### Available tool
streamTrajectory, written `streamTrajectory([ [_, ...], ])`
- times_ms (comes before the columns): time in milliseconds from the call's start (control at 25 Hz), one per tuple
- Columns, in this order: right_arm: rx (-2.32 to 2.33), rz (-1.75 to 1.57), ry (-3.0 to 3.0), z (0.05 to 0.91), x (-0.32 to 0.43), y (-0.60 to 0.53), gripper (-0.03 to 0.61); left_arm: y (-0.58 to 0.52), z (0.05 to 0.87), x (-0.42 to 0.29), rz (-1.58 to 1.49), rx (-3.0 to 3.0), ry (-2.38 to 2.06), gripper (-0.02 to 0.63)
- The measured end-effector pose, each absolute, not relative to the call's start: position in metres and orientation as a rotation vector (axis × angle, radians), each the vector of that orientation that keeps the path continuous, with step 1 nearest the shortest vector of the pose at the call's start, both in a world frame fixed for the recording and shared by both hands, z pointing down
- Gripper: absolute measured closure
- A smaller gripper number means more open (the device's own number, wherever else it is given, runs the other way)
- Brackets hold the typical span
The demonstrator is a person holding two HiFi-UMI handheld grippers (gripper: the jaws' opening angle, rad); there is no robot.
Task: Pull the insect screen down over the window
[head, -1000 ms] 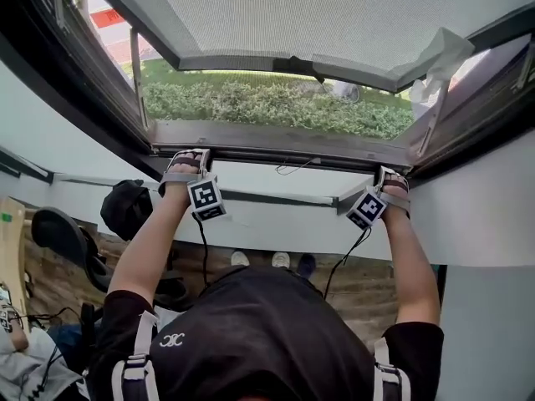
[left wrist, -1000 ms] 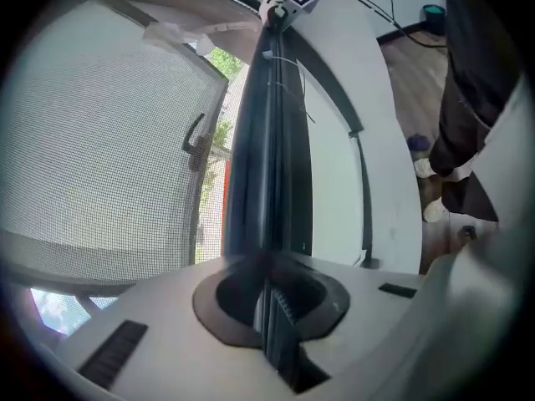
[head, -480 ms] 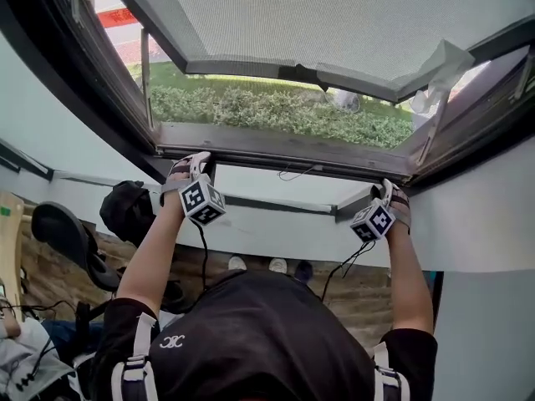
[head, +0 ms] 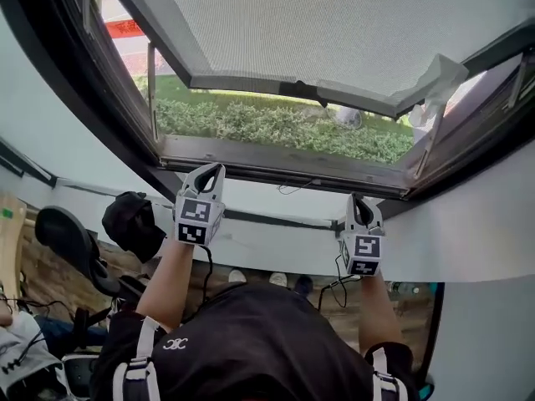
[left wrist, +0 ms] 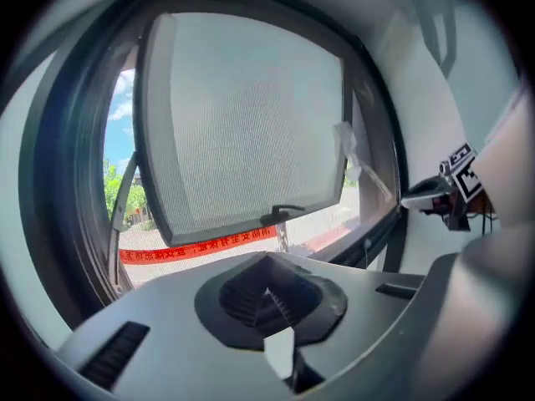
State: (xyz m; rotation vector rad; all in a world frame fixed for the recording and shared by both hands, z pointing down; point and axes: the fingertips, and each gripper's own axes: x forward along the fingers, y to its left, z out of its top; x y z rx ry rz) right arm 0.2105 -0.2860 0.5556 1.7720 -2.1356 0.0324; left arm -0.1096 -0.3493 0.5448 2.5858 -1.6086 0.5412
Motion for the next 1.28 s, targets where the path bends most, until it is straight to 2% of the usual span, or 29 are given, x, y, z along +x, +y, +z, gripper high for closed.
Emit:
streamTrajectory([
  [320,1.954,-0.014,-2.345,0.503,0.163,-0.288,0.574,-0.329,0.512,-0.102,0.314,2.558,-1.744,0.600],
  [1280,1.935,0.032,-2.342,0.508,0.146,-0.292,0.575,-0.317,0.513,-0.088,0.292,2.584,-1.741,0.601],
])
